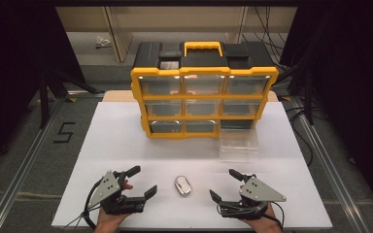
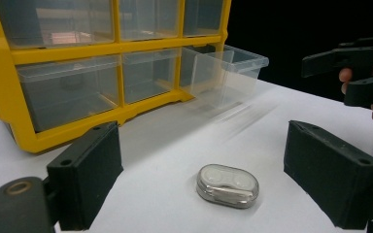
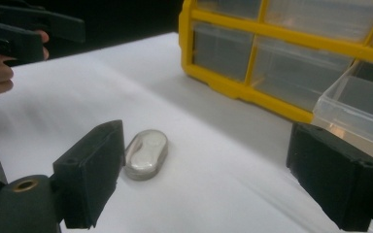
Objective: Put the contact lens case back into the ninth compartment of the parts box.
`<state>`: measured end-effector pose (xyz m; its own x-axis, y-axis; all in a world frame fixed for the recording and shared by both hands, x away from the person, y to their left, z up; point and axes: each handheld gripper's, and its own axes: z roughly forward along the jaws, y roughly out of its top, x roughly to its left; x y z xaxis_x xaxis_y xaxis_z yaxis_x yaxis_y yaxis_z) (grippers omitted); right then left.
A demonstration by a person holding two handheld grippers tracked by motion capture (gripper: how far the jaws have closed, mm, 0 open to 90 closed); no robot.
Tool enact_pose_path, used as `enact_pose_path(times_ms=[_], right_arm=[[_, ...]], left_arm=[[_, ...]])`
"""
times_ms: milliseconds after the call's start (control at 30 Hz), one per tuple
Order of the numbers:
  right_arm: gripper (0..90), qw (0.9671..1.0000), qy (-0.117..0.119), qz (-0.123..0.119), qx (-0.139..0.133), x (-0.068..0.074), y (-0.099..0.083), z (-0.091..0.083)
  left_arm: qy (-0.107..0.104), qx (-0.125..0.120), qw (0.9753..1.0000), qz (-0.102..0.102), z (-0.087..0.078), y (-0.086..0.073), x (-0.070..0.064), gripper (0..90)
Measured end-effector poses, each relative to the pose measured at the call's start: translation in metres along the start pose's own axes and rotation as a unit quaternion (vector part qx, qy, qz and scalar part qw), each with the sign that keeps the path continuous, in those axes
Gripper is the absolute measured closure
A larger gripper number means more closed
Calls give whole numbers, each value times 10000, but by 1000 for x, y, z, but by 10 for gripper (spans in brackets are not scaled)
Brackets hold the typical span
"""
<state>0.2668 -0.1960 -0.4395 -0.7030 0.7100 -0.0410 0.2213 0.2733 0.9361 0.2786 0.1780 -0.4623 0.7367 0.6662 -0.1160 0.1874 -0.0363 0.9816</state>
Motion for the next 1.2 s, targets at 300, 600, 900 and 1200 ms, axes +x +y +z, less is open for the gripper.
enact_pose_path(times_ms=[300,600,900,1200], right_arm=[[152,9993,113,20,369,2,13,14],[171,9976,278,-34,625,6,23,26],[199,9948,441,-90,910,9,30,38],[207,9923,540,-105,1110,14,35,50]], left_arm=[[3,-21,10000,-1,-1,0,0,134],[-1,-31,10000,-32,-1,0,1,134],[0,-48,10000,-41,-1,0,1,134],[5,-58,10000,-38,-1,0,1,134]])
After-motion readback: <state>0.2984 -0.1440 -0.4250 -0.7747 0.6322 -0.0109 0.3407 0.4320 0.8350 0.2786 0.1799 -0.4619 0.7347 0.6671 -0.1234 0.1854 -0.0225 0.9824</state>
